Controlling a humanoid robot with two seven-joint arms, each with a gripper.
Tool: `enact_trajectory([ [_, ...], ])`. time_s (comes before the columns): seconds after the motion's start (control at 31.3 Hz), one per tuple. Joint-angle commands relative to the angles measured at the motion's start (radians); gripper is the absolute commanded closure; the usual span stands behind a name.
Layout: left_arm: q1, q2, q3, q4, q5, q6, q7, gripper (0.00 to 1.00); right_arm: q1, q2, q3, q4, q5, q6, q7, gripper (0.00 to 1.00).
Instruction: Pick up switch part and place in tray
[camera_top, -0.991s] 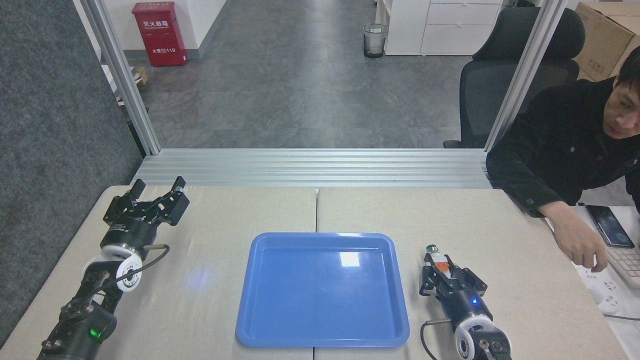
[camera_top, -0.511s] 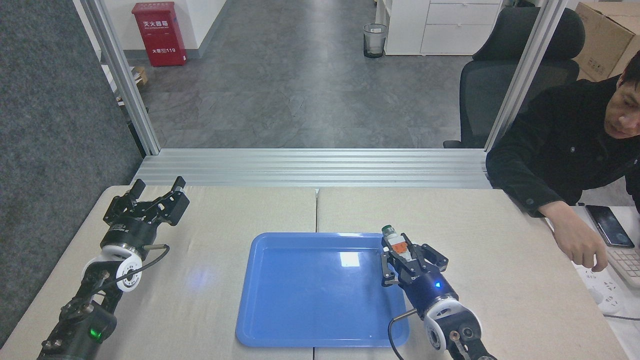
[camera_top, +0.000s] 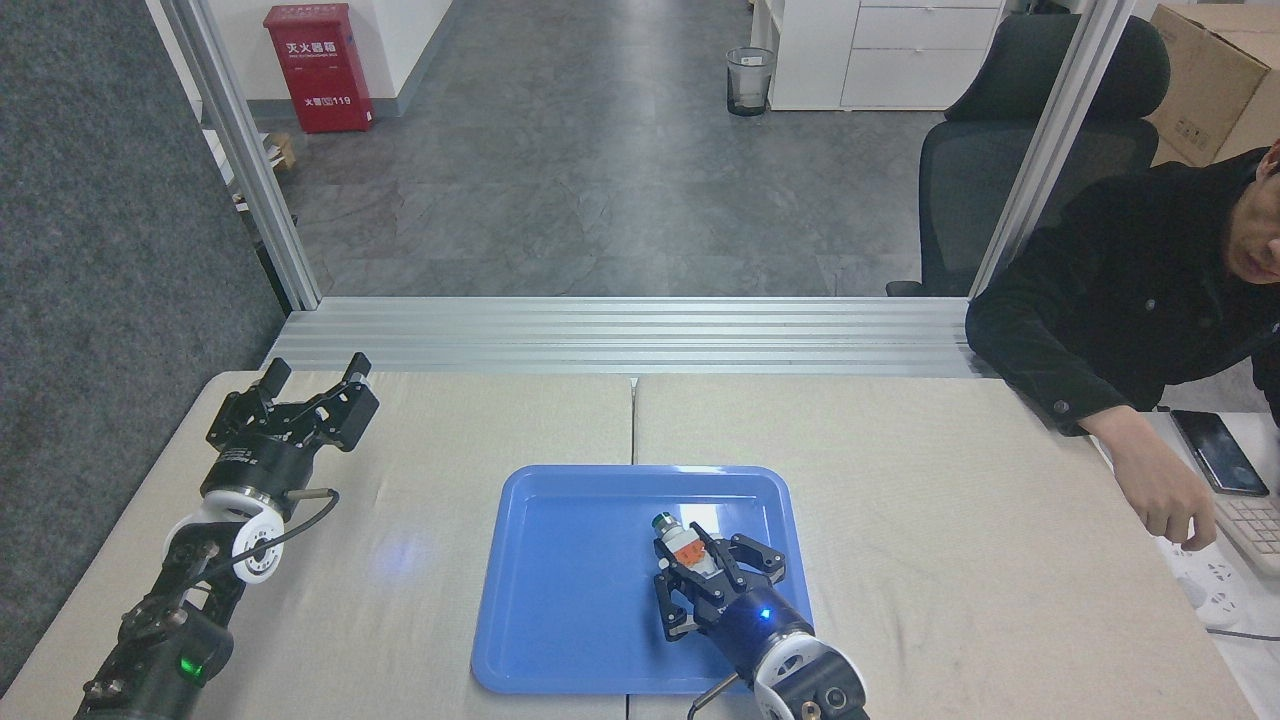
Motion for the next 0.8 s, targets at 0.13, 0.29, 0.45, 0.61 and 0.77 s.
enact_trajectory([
  [0.13, 0.0, 0.0, 0.0, 0.0, 0.0, 0.001, 0.001, 0.0, -0.038, 0.102, -0.013, 0.098, -0.088, 0.07, -0.022, 0.05],
  [0.29, 0.0, 0.0, 0.0, 0.0, 0.0, 0.001, 0.001, 0.0, -0.087, 0.081, -0.136, 0.003, -0.103, 0.07, -0.081, 0.05],
  [0.45, 0.001, 0.0, 0.0, 0.0, 0.0, -0.001, 0.001, 0.0, -0.142, -0.069, -0.317, -0.055, -0.106, 0.067, -0.092, 0.05],
  [0.61, 0.0, 0.0, 0.0, 0.0, 0.0, 0.001, 0.001, 0.0, -0.146, -0.241, -0.389, -0.057, -0.109, 0.067, -0.12, 0.05],
  [0.77, 0.0, 0.0, 0.0, 0.0, 0.0, 0.001, 0.001, 0.0, -0.103, -0.31, -0.415, -0.055, -0.113, 0.069, -0.178, 0.05],
])
